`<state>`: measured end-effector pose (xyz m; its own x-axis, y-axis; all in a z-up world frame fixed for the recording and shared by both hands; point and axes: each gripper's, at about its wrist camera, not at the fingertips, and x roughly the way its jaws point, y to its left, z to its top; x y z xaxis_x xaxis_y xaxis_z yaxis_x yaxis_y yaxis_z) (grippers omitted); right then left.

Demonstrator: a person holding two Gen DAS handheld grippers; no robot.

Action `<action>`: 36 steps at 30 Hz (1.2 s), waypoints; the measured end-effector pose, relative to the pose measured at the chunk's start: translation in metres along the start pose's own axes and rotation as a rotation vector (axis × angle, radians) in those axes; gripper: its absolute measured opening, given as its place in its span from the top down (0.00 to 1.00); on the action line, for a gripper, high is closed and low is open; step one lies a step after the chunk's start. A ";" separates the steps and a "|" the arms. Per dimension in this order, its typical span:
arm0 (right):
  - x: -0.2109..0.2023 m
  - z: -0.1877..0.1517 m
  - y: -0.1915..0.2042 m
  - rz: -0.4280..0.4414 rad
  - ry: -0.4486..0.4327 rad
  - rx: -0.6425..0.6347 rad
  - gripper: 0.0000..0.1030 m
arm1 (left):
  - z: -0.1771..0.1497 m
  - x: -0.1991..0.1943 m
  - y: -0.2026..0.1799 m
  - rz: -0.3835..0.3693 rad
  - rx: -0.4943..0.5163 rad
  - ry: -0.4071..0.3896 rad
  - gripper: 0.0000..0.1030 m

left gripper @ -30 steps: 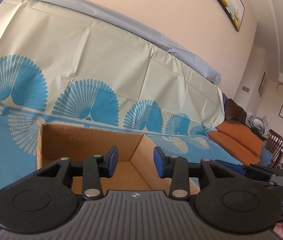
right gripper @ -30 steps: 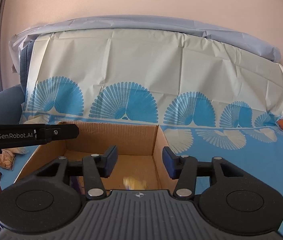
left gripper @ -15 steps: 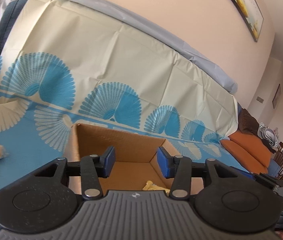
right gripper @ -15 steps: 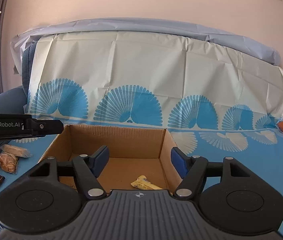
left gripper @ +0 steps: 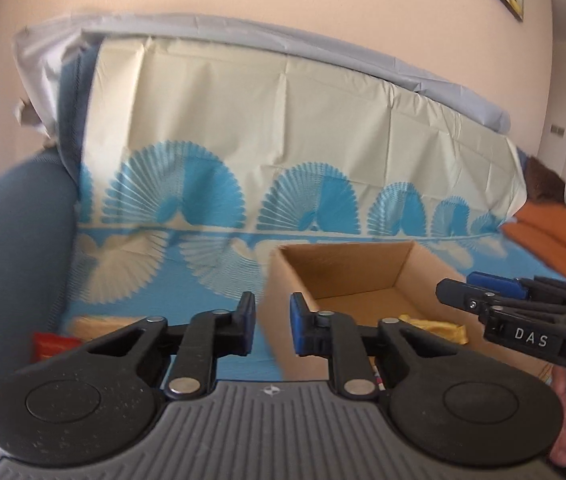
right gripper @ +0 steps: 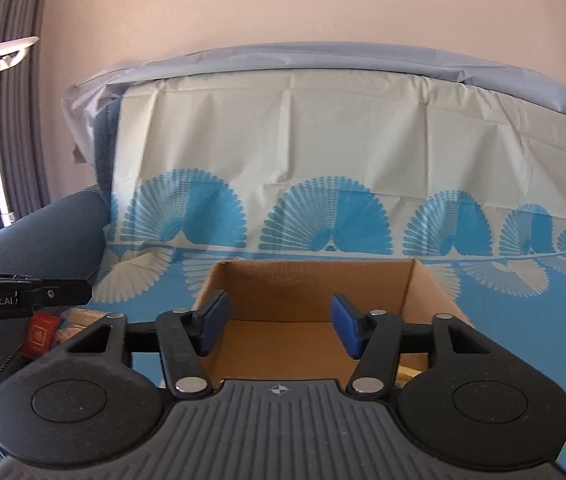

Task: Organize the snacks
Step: 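Move both open grippers back toward the remaining snacks on the cushion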

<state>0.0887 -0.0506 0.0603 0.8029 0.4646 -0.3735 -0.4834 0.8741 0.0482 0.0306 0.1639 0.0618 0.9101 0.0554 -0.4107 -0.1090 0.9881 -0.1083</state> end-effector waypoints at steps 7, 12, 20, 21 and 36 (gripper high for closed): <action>0.006 -0.009 0.066 0.203 0.019 -0.109 0.68 | -0.001 -0.040 0.054 0.102 -0.162 -0.072 0.83; 0.024 -0.019 0.108 0.288 0.062 -0.168 0.68 | 0.002 -0.045 0.066 0.148 -0.201 -0.106 0.83; 0.072 -0.038 0.151 0.370 0.171 -0.219 0.68 | 0.002 -0.026 0.093 0.186 -0.290 -0.029 0.82; 0.078 -0.041 0.156 0.382 0.178 -0.226 0.68 | 0.000 -0.023 0.098 0.194 -0.309 -0.015 0.82; 0.148 -0.081 0.209 0.452 0.248 -0.310 0.21 | -0.009 -0.044 0.152 0.357 -0.559 -0.097 0.71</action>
<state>0.0784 0.1897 -0.0596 0.4065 0.7010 -0.5860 -0.8672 0.4980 -0.0058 -0.0293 0.3104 0.0554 0.8088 0.4032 -0.4281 -0.5769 0.6855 -0.4441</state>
